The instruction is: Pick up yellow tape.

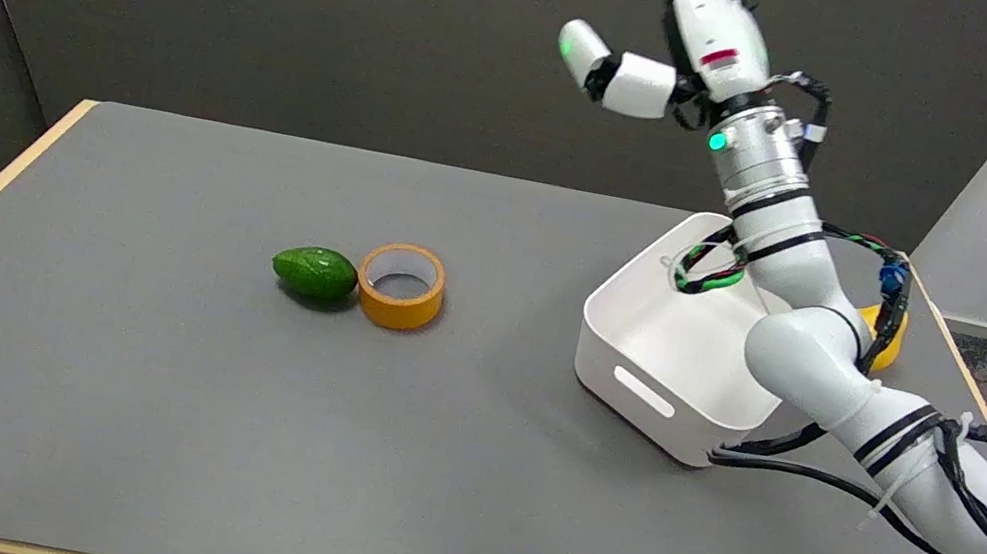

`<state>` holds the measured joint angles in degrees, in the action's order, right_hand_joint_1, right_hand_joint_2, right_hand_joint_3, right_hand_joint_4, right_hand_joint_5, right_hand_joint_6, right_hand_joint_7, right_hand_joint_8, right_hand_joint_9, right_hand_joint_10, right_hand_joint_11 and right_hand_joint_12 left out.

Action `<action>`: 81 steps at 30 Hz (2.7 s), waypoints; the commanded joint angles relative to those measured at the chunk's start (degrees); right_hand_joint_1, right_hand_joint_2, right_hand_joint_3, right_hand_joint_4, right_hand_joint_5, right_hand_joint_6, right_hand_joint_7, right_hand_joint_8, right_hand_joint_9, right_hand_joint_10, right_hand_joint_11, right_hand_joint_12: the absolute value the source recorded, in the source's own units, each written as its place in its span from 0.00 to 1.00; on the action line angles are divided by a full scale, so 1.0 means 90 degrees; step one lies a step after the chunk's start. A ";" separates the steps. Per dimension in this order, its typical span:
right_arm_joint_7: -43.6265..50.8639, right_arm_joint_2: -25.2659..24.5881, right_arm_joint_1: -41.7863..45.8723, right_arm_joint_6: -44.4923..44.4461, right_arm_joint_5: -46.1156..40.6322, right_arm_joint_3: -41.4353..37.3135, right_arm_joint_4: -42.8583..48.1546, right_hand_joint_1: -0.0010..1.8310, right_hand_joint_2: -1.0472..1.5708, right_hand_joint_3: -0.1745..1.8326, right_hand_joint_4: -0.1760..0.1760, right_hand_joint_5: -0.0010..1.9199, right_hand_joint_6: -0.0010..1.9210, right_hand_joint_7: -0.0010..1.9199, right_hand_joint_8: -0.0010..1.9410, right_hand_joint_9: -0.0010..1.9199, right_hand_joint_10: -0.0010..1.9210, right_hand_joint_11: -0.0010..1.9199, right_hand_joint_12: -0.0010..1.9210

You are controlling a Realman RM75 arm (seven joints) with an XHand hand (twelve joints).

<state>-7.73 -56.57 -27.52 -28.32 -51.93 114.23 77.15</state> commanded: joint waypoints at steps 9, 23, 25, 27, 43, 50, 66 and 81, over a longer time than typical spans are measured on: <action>0.0406 0.0680 0.0048 0.3921 0.0327 0.1041 0.2228 0.21 0.58 0.55 0.62 0.04 0.06 0.05 0.04 0.02 0.24 0.04 0.50; 0.0865 -0.0354 -0.0297 0.4548 0.0800 0.1714 0.0439 0.17 0.58 0.53 0.55 0.00 0.04 0.01 0.06 0.00 0.22 0.02 0.54; 0.0938 -0.0528 -0.0491 0.4406 0.0982 0.1900 0.0022 0.17 0.57 0.50 0.56 0.00 0.01 0.00 0.06 0.00 0.22 0.00 0.59; 0.0952 -0.0617 -0.0647 0.4190 0.1089 0.2035 -0.0254 0.17 0.56 0.50 0.57 0.00 0.00 0.00 0.03 0.00 0.14 0.00 0.54; 0.0890 -0.0781 -0.0983 0.3569 0.1179 0.2271 -0.0768 0.17 0.57 0.51 0.32 0.00 0.00 0.00 0.00 0.00 0.00 0.00 0.04; 0.0801 -0.1068 -0.0902 0.3503 0.1179 0.2325 -0.1275 0.17 0.57 0.51 0.38 0.00 0.00 0.00 0.00 0.00 0.00 0.00 0.07; 0.0801 -0.1818 -0.1186 0.2623 0.1223 0.2439 -0.2755 0.16 0.57 0.52 0.44 0.00 0.00 0.00 0.00 0.00 0.01 0.00 0.13; 0.0792 -0.2030 -0.1275 0.2583 0.1179 0.2564 -0.3220 0.18 0.57 0.54 0.53 0.00 0.02 0.00 0.01 0.00 0.07 0.00 0.19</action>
<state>-0.47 -72.00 -37.94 -3.10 -41.18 136.02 54.00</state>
